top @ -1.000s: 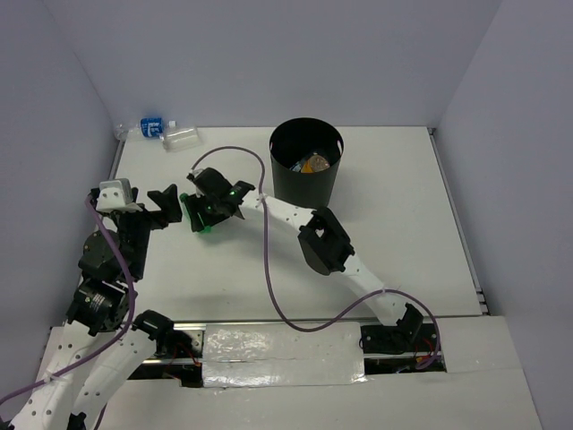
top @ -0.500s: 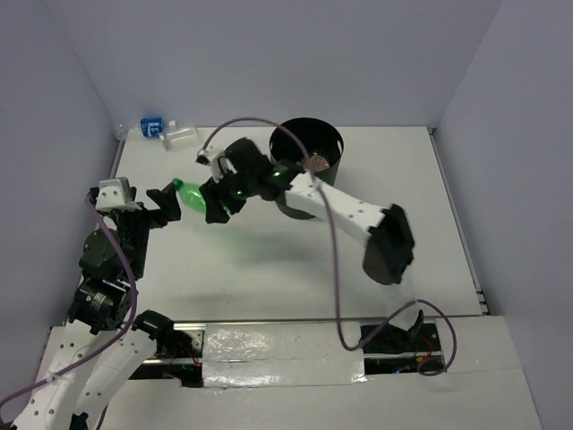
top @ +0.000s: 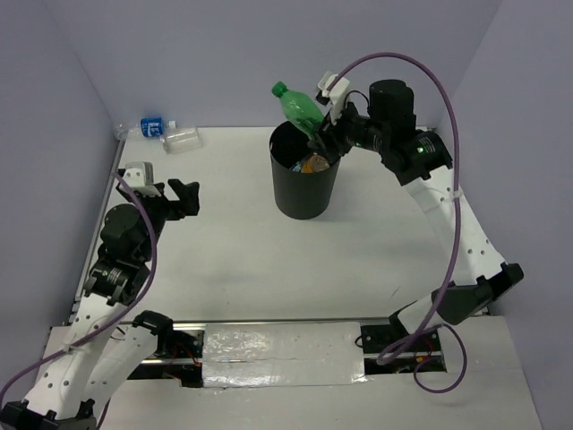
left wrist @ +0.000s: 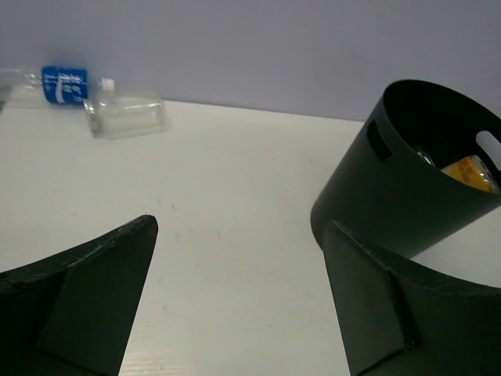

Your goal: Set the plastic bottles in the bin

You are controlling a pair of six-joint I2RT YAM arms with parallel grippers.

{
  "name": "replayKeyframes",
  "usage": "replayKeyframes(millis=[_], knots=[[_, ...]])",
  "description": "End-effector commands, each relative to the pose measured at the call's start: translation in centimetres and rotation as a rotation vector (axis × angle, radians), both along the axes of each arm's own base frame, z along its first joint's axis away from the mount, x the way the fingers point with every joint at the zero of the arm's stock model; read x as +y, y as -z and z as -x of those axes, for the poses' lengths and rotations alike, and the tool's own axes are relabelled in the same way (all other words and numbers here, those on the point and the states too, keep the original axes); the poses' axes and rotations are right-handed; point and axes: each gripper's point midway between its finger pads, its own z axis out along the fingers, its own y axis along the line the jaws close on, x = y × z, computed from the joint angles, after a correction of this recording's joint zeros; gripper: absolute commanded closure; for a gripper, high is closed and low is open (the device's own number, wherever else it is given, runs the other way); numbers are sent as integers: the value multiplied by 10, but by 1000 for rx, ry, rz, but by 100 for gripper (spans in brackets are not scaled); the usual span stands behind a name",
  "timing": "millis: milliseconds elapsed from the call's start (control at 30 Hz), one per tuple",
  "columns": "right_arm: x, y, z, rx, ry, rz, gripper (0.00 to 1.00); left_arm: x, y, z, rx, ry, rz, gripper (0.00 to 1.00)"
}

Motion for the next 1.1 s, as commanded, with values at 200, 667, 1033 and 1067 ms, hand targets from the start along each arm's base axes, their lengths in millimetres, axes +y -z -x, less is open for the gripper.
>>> replayKeyframes(millis=[200, 667, 1033, 1067], knots=[[-56, 96, -82, -25, 204, 339, 76, -42, -22, -20, -6, 212, 141, 1], [-71, 95, -92, 2, 237, 314, 1, -55, 12, -54, 165, 244, 349, 1], [-44, 64, 30, 106, -110, -42, 0, 7, 90, -146, 463, -161, 884, 1], [-42, 80, 48, 145, -160, -56, 0, 18, 99, -153, 485, -229, 921, 0]])
